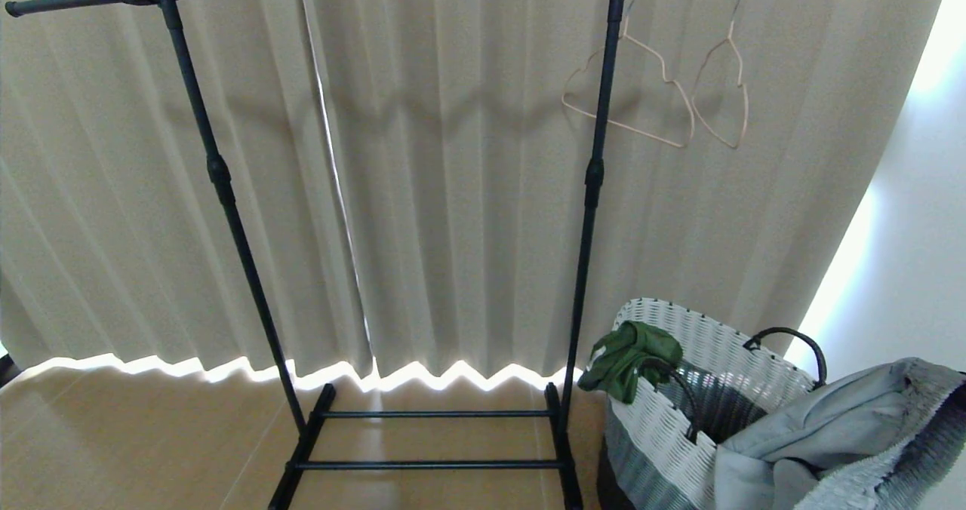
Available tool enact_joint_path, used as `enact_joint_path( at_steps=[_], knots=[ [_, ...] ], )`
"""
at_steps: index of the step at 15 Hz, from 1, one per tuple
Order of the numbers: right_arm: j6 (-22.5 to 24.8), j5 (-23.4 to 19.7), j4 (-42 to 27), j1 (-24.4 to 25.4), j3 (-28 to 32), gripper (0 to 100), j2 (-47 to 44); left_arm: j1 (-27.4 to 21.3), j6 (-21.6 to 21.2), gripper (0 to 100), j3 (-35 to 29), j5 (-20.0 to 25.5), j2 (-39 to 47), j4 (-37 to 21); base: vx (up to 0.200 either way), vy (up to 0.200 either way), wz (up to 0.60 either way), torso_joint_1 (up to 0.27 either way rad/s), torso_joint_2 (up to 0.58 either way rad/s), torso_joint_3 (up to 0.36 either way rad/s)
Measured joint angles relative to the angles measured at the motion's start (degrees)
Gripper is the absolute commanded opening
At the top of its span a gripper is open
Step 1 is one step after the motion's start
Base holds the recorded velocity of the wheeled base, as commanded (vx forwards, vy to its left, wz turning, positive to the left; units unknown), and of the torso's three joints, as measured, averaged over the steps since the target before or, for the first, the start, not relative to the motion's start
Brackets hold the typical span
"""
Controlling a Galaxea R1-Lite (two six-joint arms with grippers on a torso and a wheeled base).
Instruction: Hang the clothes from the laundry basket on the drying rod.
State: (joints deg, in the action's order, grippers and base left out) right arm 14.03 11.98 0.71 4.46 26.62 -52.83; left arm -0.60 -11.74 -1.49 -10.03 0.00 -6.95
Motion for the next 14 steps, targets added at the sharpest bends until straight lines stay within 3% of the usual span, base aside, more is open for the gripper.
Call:
enact_joint_path(
  at_steps=[6, 14],
  knots=[
    [0.0, 0.0, 0.0, 0.0, 0.0, 0, 0.1, 0.0, -0.1, 100, 0.0, -0.1, 0.0, 0.0, 0.000, 0.200, 0.00, 0.002, 0.00, 0.003],
    [0.0, -2.1, 0.1, 0.2, 0.5, 0, 0.2, -0.1, -0.3, 100, 0.0, 0.0, 0.0, 0.0, 0.000, 0.000, 0.00, 0.000, 0.00, 0.000]
  ],
)
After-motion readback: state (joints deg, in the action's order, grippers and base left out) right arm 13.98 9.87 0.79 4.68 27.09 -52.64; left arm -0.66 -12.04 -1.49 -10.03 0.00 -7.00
